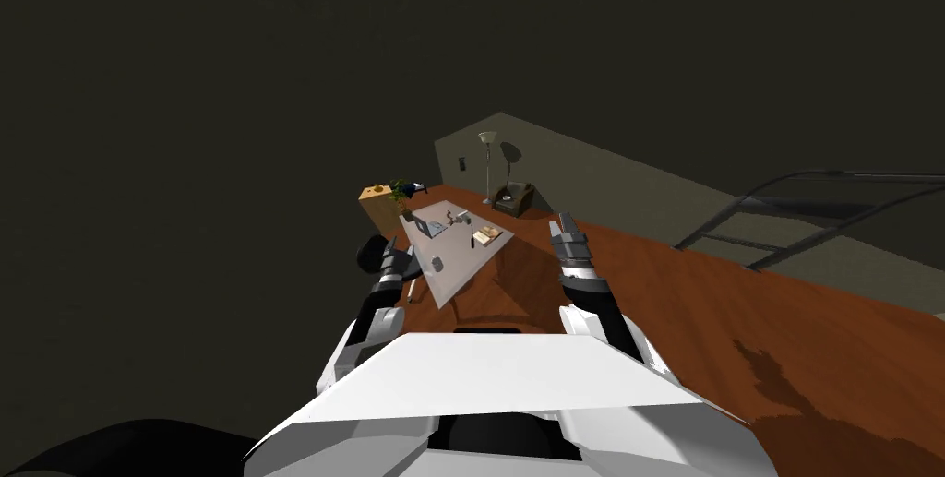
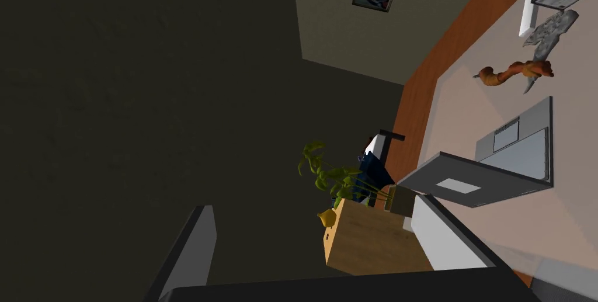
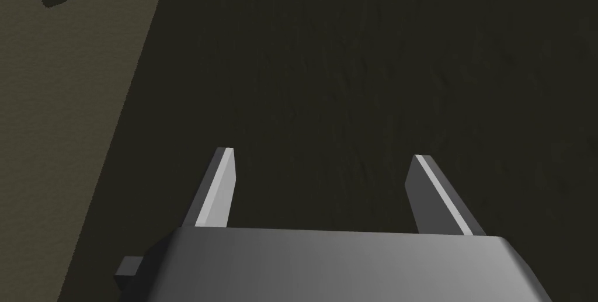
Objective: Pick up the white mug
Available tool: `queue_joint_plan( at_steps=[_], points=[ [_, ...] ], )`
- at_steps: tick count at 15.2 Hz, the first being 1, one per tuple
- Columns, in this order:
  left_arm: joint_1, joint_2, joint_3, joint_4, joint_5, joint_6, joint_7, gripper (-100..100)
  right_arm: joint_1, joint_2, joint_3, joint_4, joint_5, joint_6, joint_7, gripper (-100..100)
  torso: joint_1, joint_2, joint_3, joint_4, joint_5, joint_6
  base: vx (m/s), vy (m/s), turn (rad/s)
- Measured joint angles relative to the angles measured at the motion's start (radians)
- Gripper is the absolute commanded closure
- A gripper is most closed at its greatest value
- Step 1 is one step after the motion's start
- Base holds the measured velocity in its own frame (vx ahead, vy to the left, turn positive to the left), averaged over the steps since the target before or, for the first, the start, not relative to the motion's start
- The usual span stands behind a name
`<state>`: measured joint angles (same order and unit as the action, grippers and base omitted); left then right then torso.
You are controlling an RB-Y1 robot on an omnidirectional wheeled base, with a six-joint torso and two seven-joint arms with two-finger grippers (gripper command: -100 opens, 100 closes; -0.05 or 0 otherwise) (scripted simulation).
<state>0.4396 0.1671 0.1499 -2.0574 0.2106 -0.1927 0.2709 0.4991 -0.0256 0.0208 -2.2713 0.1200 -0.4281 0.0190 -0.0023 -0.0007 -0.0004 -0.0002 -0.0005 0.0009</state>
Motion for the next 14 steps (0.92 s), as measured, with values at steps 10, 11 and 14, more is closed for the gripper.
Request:
queue_joint_plan(
  at_steps=[10, 11, 14],
  points=[
    [-0.022, 0.05, 0.087, 0.161, 0.083, 0.189, 0.058, -100, 0.0, 0.0, 0.0, 0.0, 0.0, 0.0, 0.0, 0, 0.001, 0.0, 0.0, 0.0, 0.0, -0.001, 0.017, -0.027, -0.152],
    [-0.022, 0.069, 0.1, 0.182, 0.1, 0.207, 0.069, -100, 0.0, 0.0, 0.0, 0.0, 0.0, 0.0, 0.0, 0, 0.001, 0.0, 0.0, 0.0, 0.0, 0.0, 0.029, -0.02, -0.197],
    [-0.025, 0.075, 0.135, 0.218, 0.128, 0.29, 0.087, -100, 0.0, 0.0, 0.0, 0.0, 0.0, 0.0, 0.0, 0, 0.001, -0.001, 0.0, 0.0, 0.0, -0.001, 0.028, -0.022, -0.187]
  ],
)
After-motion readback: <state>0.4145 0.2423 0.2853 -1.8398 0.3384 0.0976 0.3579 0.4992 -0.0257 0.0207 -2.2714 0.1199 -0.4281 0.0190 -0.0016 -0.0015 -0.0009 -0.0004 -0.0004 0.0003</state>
